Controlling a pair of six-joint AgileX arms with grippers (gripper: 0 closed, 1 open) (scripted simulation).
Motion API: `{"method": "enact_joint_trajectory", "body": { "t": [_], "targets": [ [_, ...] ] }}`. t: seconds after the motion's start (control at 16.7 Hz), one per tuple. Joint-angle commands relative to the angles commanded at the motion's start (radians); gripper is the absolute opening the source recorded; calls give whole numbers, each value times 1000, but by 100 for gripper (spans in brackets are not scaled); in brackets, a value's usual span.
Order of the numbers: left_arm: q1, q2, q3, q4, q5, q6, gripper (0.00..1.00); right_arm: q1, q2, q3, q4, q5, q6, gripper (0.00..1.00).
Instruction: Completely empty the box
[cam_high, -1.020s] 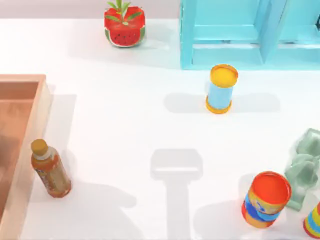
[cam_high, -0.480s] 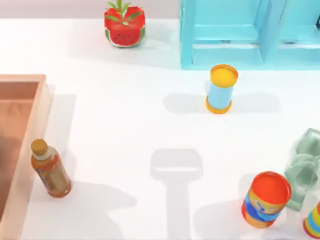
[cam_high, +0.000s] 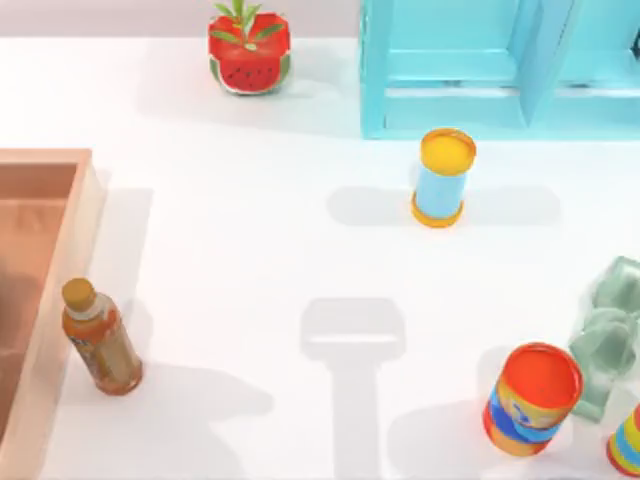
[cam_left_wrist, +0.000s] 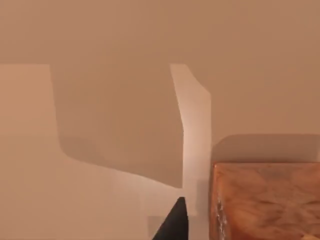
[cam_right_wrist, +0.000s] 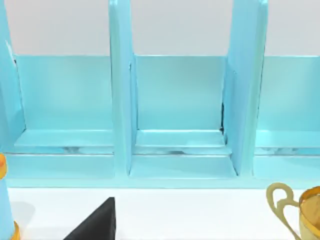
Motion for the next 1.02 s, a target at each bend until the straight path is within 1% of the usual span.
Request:
{"method": "enact_joint_trajectory", "body": {
  "t": [0.3, 0.36, 0.9, 1.02],
  "targets": [
    [0, 0, 0, 0, 0, 0, 2, 0, 0, 0, 0, 0, 0, 100],
    [0, 0, 0, 0, 0, 0, 0, 0, 0, 0, 0, 0, 0, 100],
    [-1, -4, 3, -1, 0, 0, 0, 0, 0, 0, 0, 0, 0, 100],
    [1, -30, 38, -14, -13, -12, 0, 0, 0, 0, 0, 0, 0, 100]
  ]
}}
